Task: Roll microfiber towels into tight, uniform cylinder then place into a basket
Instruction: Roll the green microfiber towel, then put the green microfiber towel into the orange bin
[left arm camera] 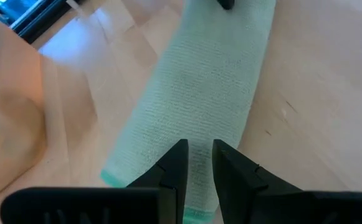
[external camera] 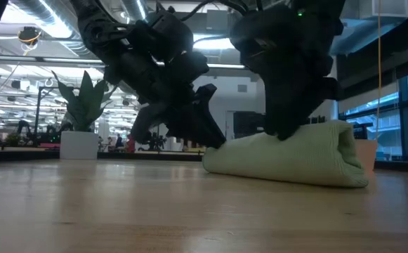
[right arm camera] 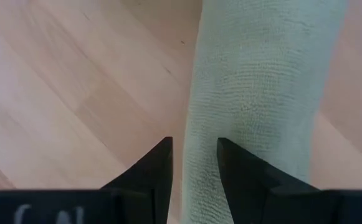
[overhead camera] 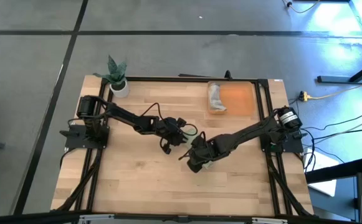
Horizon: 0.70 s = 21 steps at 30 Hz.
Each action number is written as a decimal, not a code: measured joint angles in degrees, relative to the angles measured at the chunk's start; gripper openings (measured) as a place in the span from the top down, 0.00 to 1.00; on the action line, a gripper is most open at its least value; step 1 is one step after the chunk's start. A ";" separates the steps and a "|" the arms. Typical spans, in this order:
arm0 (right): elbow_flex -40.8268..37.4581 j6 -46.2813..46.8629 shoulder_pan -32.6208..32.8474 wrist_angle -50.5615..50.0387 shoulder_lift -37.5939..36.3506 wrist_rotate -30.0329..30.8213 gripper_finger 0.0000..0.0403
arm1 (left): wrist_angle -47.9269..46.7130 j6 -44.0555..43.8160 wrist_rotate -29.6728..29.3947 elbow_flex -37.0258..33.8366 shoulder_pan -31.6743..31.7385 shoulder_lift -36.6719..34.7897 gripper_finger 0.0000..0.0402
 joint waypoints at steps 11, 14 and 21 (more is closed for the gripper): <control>0.00 0.08 -0.19 -1.31 -3.29 0.00 0.69 | -8.98 -5.85 -0.14 0.00 0.00 -12.31 0.84; 0.00 0.36 -0.19 -1.41 -5.59 0.35 0.69 | -13.93 -7.12 -0.12 0.00 0.00 -16.17 0.84; 0.02 0.20 -0.19 -1.94 -7.10 0.66 0.69 | -28.14 -16.55 0.44 0.00 -0.51 -23.18 0.84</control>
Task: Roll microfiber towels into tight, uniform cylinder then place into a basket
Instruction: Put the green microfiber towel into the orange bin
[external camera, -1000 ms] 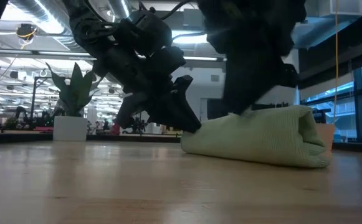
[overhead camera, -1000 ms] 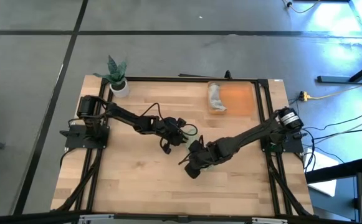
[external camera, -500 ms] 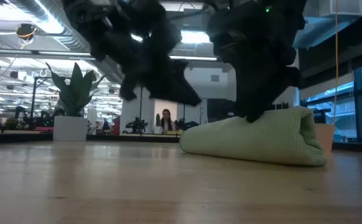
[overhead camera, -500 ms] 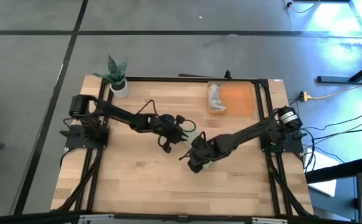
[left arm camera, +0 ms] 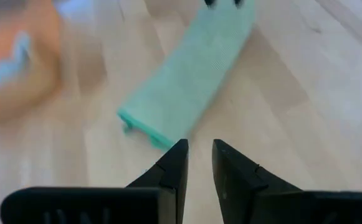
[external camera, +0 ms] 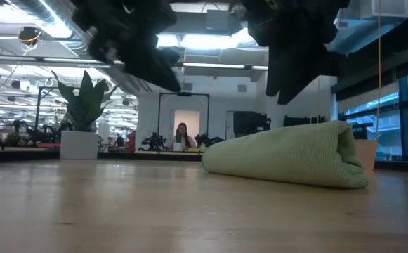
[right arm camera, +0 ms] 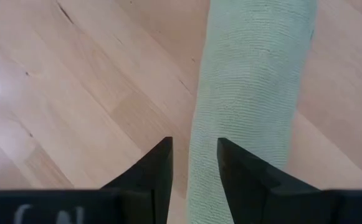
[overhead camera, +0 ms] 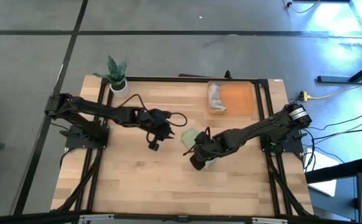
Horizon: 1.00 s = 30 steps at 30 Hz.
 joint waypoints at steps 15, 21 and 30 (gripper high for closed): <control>-0.02 -4.63 0.00 -4.22 -2.47 -0.02 0.69 | -6.14 -11.58 -0.10 -7.28 -4.96 -17.77 0.84; -0.02 -4.33 0.00 -4.01 -2.64 -0.32 0.69 | -5.39 -13.69 -1.62 -7.52 -5.50 -20.17 0.84; -0.02 -4.50 0.02 -1.83 -2.64 -2.62 0.69 | -5.72 -15.83 -1.69 -7.52 -5.50 -19.99 0.84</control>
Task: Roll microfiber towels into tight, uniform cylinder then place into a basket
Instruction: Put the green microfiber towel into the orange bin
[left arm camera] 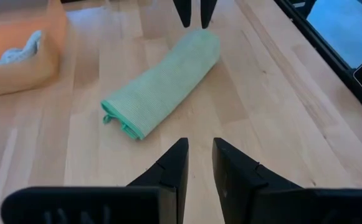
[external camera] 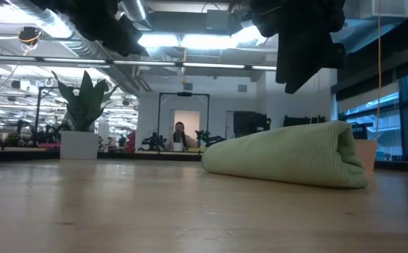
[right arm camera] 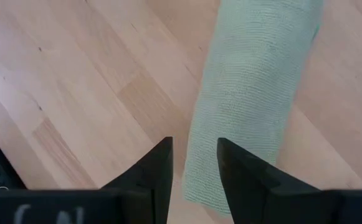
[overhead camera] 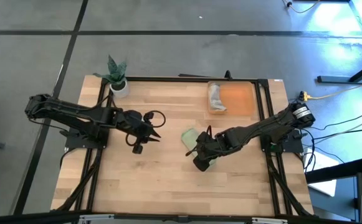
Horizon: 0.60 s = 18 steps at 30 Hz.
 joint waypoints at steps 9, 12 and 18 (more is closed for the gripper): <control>0.01 -0.11 0.00 0.79 0.00 0.00 0.69 | -0.01 0.02 -0.06 0.00 0.00 0.00 0.84; 0.00 -0.11 0.00 0.81 0.00 0.00 0.69 | 0.01 0.02 -0.07 0.00 0.00 0.00 0.84; 0.00 0.28 -0.04 0.81 0.00 0.02 0.69 | 0.01 0.02 -0.07 0.00 0.00 0.00 0.84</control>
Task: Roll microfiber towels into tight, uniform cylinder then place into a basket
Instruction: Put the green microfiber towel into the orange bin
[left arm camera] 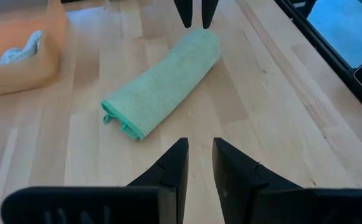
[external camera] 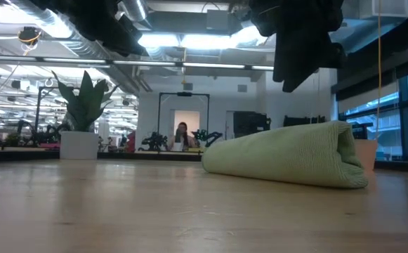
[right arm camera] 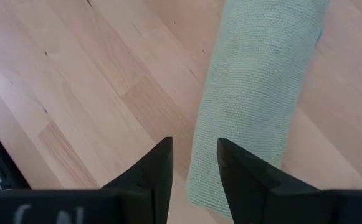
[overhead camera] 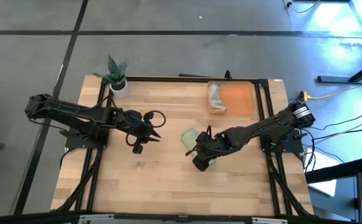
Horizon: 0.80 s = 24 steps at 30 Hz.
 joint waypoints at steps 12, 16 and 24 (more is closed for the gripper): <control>0.00 -0.41 -0.02 6.69 0.02 -0.69 0.68 | 0.00 0.02 0.00 0.00 0.00 0.02 0.84; 0.00 2.77 0.00 6.73 0.02 -1.04 0.61 | 0.00 0.02 0.00 0.00 0.00 0.02 0.84; 0.00 2.89 -0.45 4.83 0.02 2.37 0.16 | 0.00 0.02 0.00 0.02 0.00 0.02 0.84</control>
